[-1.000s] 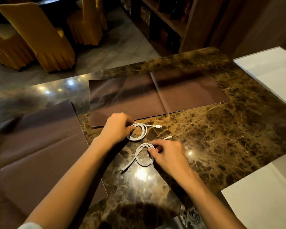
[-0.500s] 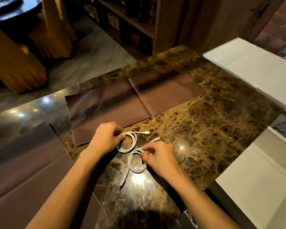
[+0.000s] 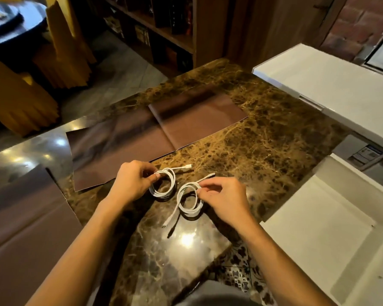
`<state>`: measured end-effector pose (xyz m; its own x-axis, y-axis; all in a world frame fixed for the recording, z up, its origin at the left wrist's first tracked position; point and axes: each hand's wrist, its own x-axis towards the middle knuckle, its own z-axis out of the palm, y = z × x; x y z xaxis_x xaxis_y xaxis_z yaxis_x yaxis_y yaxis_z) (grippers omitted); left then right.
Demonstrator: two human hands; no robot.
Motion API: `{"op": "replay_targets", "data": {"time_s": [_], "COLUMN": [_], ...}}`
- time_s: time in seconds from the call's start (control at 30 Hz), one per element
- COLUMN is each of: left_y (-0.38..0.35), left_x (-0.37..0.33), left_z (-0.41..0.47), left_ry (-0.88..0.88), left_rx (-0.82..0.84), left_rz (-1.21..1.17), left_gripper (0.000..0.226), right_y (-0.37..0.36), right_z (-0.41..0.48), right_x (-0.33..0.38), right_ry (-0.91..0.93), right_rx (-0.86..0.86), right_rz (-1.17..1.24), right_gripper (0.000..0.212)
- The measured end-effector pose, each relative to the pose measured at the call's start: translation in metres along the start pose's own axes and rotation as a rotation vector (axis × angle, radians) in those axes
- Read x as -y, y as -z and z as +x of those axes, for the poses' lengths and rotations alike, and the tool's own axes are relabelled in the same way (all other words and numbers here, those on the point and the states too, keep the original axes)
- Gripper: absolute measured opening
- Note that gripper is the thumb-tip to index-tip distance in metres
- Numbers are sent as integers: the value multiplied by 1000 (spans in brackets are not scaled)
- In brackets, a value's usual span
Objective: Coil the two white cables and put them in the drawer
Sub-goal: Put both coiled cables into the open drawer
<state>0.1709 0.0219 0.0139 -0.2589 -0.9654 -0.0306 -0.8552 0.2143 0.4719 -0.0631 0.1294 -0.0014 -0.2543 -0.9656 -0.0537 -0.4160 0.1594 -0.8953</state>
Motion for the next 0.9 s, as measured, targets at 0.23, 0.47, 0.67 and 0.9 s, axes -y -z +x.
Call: {"op": "replay_targets", "data": {"time_s": [0.23, 0.47, 0.67, 0.9], "left_y": [-32, -81, -121, -163], "left_x": [-85, -191, -269, -330], "left_z": [-9, -20, -41, -57], "left_ry": [-67, -165, -247, -339], "left_rx": [12, 35, 73, 97], "left_rz": [-6, -8, -63, -20], "left_gripper": [11, 18, 16, 17], "right_y": [94, 195, 263, 306], "right_z": [-19, -56, -86, -115], "right_x": [-40, -87, -119, -161], "right_ry": [52, 109, 116, -28], "right_rx": [-117, -246, -334, -370], "right_rz": [110, 118, 126, 189], "right_gripper": [19, 19, 26, 19]}}
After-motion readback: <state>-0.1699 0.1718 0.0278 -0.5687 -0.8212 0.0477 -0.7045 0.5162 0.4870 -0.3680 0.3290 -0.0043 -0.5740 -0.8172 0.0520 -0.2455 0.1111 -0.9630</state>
